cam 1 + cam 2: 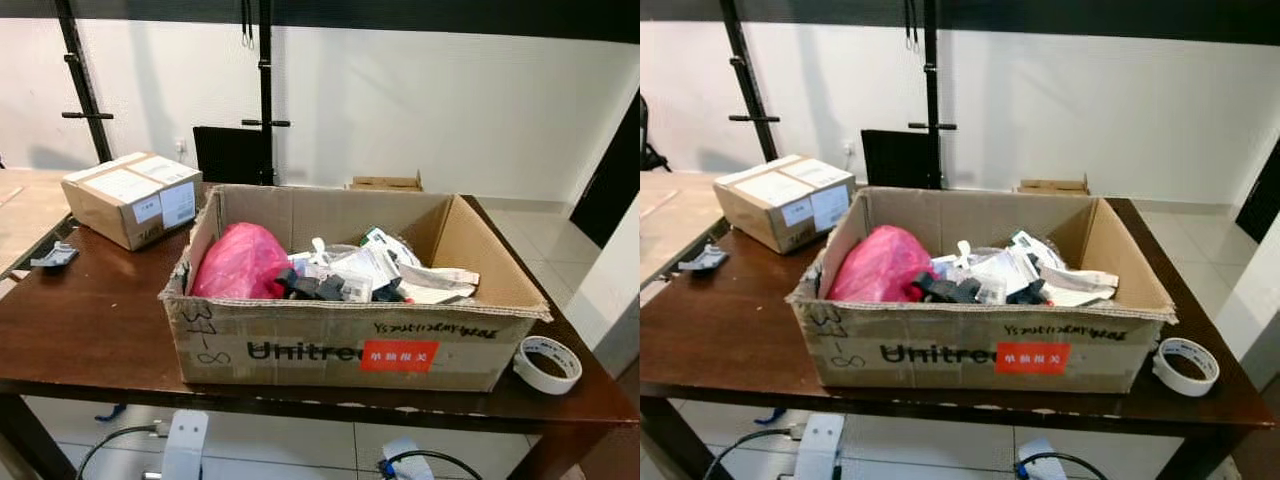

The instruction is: Picking trash to rubbish bin

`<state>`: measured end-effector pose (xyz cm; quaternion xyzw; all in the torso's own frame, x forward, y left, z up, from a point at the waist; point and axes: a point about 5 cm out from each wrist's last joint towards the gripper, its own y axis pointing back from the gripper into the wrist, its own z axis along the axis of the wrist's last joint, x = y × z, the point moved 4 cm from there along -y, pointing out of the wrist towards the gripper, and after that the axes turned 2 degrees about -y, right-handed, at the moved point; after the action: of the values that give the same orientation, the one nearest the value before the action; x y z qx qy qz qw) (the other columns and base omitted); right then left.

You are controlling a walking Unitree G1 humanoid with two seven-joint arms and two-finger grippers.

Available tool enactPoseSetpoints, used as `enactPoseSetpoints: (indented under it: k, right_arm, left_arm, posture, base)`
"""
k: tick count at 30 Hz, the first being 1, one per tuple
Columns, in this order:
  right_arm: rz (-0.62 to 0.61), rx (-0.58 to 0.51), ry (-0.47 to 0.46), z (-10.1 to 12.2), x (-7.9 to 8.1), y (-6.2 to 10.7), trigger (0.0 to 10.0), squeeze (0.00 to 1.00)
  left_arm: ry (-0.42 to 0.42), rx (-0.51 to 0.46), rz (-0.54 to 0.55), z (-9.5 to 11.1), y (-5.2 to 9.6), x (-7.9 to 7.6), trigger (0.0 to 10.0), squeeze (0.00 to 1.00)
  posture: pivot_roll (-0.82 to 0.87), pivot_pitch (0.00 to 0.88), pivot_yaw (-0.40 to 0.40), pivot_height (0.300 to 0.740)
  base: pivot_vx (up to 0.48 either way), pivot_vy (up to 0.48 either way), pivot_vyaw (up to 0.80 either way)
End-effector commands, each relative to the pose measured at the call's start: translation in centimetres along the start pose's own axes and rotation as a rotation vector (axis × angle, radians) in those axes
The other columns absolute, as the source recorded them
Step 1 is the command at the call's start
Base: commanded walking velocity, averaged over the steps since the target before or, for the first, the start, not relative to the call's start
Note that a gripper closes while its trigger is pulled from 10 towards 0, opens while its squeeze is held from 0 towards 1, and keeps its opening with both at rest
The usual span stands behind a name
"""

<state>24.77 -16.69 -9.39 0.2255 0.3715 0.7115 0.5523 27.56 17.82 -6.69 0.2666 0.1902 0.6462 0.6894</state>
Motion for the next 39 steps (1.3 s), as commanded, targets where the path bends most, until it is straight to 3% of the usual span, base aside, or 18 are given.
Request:
enactPoseSetpoints:
  k: [1,12,22,39]
  right_arm:
    - [-0.003,0.024,-0.008,-0.8,-0.2,0.1,10.0,0.00]
    - [0.008,0.028,-0.005,-0.9,0.1,0.1,10.0,0.00]
    - [0.014,0.031,-0.002,-1.0,0.1,0.2,10.0,0.00]
    - [0.023,0.028,0.002,-0.9,0.3,0.1,10.0,0.00]
  left_arm:
    - [-0.037,-0.001,-0.004,-0.2,0.2,0.5,10.0,0.00]
    - [0.017,0.026,0.005,-0.8,0.2,0.3,10.0,0.00]
    - [0.070,0.041,0.011,-1.2,0.3,0.3,10.0,0.00]
    - [0.084,0.050,-0.001,-1.4,0.3,0.2,10.0,0.00]
  posture:
    - [0.03,0.057,-0.046,0.740]
    - [0.03,0.062,-0.047,0.740]
    - [0.02,0.065,-0.050,0.740]
    - [0.02,0.068,-0.053,0.740]
  base:
    - [0.000,0.000,0.00]
    - [0.000,-0.436,0.00]
    - [0.000,0.000,0.00]
    - [0.000,0.471,0.00]
